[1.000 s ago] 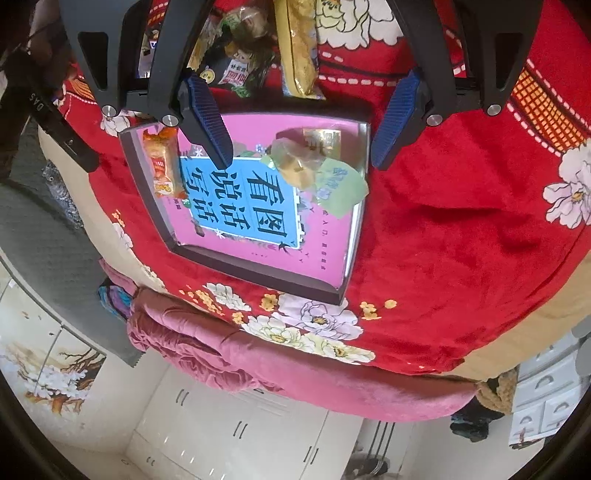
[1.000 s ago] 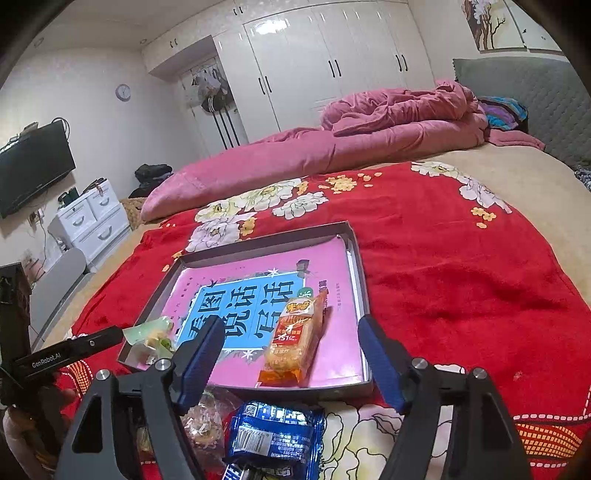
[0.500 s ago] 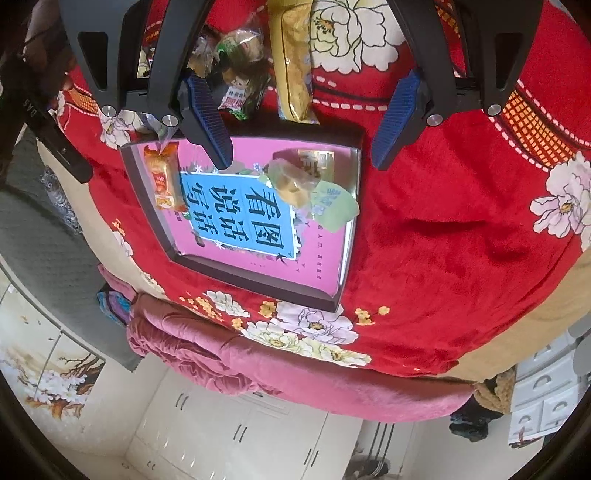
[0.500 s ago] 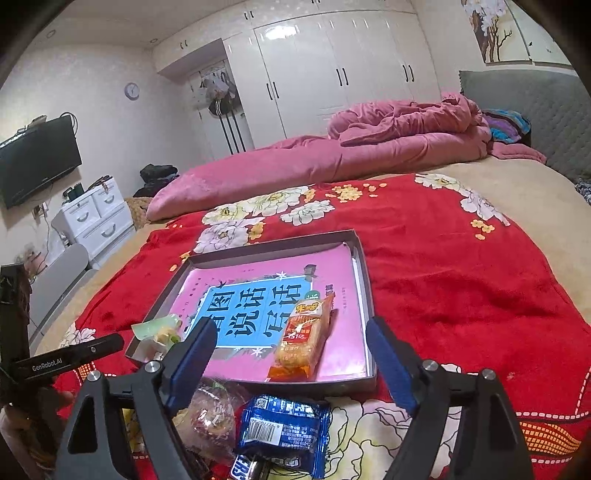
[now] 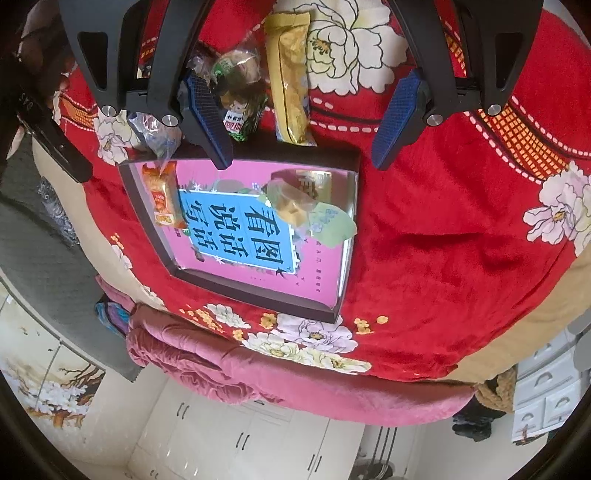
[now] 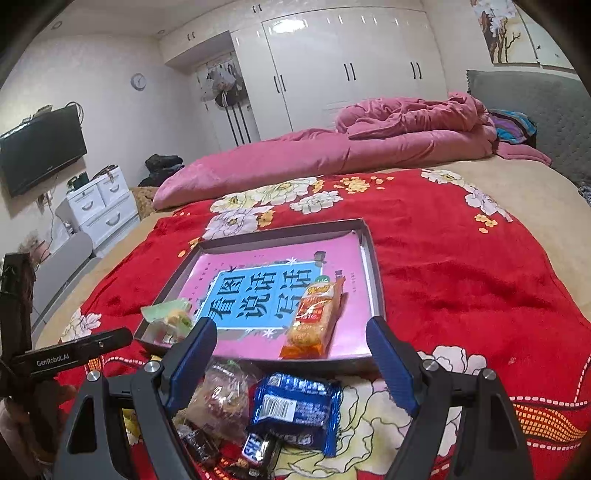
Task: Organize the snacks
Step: 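Withdraw both open tools from the tray back toward the snack pile, then grasp the yellow wafer bar with the left tool while the right grasps the clear candy bag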
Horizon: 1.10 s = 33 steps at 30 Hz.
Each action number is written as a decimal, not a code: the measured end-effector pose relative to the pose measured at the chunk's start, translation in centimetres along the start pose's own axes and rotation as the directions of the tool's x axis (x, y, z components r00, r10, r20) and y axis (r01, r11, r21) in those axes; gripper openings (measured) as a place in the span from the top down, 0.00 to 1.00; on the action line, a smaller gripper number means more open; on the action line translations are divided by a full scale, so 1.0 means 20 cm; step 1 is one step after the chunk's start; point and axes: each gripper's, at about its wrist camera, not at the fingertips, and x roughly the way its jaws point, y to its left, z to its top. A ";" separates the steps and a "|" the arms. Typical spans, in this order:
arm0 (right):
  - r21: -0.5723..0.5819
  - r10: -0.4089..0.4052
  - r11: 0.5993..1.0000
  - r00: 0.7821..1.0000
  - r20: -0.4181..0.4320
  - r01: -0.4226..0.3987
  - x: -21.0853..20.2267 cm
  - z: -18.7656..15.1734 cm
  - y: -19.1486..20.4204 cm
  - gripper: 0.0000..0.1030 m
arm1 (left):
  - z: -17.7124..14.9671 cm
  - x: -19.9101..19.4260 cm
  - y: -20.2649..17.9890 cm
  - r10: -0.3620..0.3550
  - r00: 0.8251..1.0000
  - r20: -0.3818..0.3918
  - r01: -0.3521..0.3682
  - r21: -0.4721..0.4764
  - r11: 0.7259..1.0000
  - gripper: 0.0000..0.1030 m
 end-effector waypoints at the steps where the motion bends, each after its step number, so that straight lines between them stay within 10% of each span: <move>1: -0.003 0.001 1.000 1.000 -0.001 -0.001 0.00 0.00 0.01 0.20 | 0.00 0.00 0.00 0.001 1.000 -0.003 -0.001 0.000 1.000 0.24; 33: -0.163 0.018 0.986 0.992 -0.122 -0.038 -0.01 -0.16 0.22 0.20 | -0.14 -0.01 0.03 0.034 0.991 -0.132 -0.030 0.028 0.999 0.24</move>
